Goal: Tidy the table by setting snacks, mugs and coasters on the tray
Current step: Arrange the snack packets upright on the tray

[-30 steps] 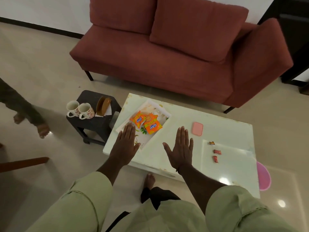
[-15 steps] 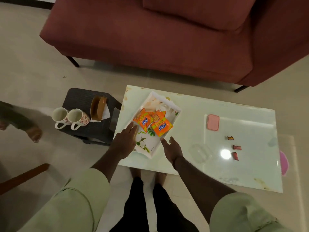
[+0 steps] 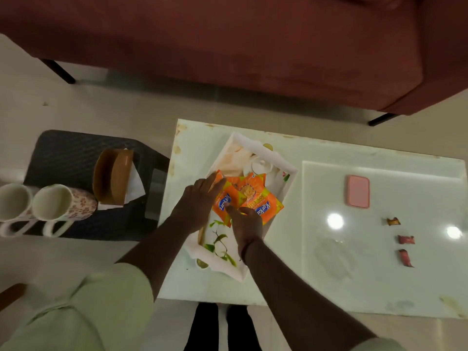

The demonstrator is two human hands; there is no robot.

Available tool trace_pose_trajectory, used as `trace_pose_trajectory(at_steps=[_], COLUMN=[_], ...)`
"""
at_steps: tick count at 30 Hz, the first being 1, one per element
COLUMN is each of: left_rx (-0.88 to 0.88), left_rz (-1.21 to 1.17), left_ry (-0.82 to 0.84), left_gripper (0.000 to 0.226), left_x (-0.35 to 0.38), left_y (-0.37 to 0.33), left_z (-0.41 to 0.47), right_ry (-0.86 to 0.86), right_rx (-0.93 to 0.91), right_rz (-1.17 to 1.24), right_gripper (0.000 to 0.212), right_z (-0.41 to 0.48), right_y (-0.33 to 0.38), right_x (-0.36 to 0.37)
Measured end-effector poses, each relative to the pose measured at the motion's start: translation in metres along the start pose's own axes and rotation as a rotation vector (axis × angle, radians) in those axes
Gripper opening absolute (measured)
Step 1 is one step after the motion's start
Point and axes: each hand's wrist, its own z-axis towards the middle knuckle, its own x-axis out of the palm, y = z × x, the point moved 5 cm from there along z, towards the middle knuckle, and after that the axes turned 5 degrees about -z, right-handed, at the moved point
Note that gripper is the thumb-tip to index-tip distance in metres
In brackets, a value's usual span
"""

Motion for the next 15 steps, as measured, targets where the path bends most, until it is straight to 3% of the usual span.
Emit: trace_pose_trajectory(at_steps=[3, 7, 11, 15], left_rx=[0.125, 0.242, 0.063, -0.100], left_rz=[-0.026, -0.100, -0.368, -0.569], left_ry=[-0.026, -0.105, -0.314, -0.451], left_gripper=[0.101, 0.073, 0.076, 0.081], left_x=[0.013, 0.015, -0.002, -0.026], left_y=[0.005, 0.010, 0.015, -0.001], left_z=[0.024, 0.032, 0.020, 0.041], right_ry=[-0.093, -0.145, -0.187, -0.267], right_rx=[-0.004, -0.195, -0.527, -0.800], right_rz=[-0.025, -0.118, -0.191, -0.334], right_gripper=[0.025, 0.019, 0.008, 0.015], right_z=[0.016, 0.017, 0.012, 0.026], right_y=[-0.009, -0.004, 0.047, 0.126], right_x=[0.012, 0.007, -0.019, -0.037])
